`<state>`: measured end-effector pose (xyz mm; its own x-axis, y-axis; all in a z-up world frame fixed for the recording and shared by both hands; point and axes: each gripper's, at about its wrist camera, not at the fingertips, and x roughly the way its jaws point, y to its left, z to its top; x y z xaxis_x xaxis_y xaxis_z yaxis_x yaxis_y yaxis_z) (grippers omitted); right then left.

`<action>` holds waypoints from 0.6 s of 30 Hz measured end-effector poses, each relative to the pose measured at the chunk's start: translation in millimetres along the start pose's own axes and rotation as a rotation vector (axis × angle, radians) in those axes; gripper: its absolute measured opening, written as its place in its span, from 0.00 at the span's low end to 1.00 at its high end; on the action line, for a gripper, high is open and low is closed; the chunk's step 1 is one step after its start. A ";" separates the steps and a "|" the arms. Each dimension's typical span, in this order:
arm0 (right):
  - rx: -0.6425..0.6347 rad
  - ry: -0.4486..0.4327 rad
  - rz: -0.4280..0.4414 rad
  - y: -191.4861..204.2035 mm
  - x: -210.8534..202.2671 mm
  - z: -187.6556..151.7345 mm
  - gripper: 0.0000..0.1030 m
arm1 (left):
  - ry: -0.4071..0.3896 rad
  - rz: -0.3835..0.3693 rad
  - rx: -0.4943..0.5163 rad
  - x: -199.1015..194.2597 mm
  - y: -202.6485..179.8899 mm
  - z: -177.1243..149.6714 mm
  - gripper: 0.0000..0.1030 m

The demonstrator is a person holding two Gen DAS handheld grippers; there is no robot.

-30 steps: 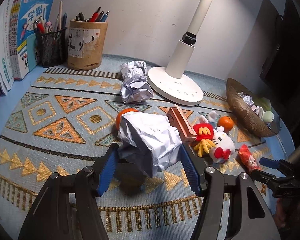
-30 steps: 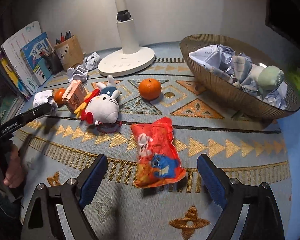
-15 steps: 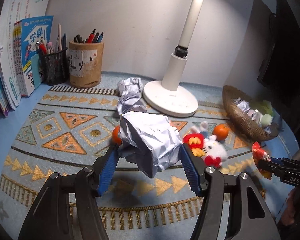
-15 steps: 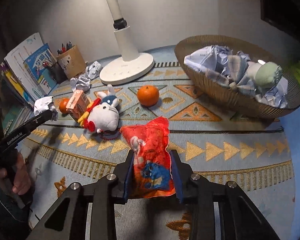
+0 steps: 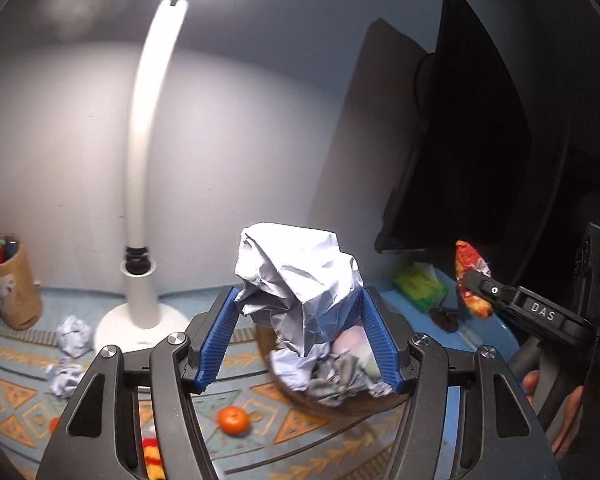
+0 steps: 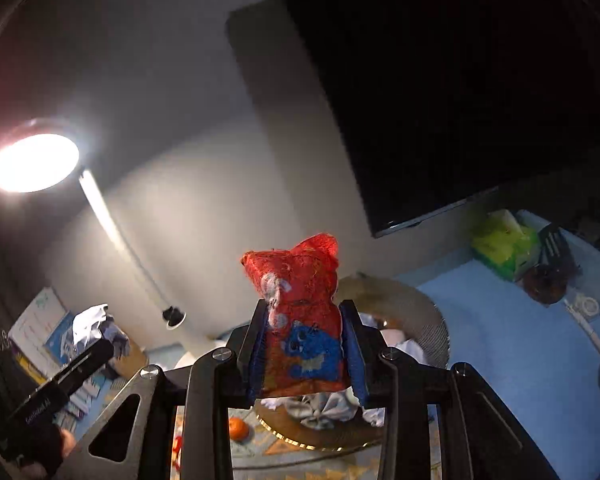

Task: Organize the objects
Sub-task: 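Carry the paper ball and red snack bag to the bowl and release both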

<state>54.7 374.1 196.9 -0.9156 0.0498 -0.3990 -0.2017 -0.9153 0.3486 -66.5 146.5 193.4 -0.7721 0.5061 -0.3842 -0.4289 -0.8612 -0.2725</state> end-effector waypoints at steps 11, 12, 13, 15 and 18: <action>0.107 0.046 -0.085 -53.3 74.7 -1.5 0.32 | 0.146 -0.100 -0.016 118.7 -13.0 -36.2 0.58; 0.111 0.056 -0.092 -56.1 79.7 -4.4 0.32 | 0.159 -0.093 -0.007 123.1 -13.2 -39.0 0.58; 0.115 0.070 -0.103 -58.6 84.3 -6.3 0.32 | 0.166 -0.088 -0.001 126.5 -13.3 -41.3 0.58; 0.130 0.101 -0.097 -63.2 91.5 -8.5 0.34 | 0.182 -0.085 0.000 132.7 -13.1 -44.9 0.65; 0.131 0.144 -0.084 -66.1 102.6 -10.9 0.43 | 0.191 -0.085 -0.015 138.2 -12.0 -49.7 0.89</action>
<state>-22.1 435.3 123.7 -0.8364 0.0574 -0.5451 -0.3275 -0.8499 0.4129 -144.7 229.0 99.8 -0.6301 0.5779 -0.5187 -0.4805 -0.8149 -0.3241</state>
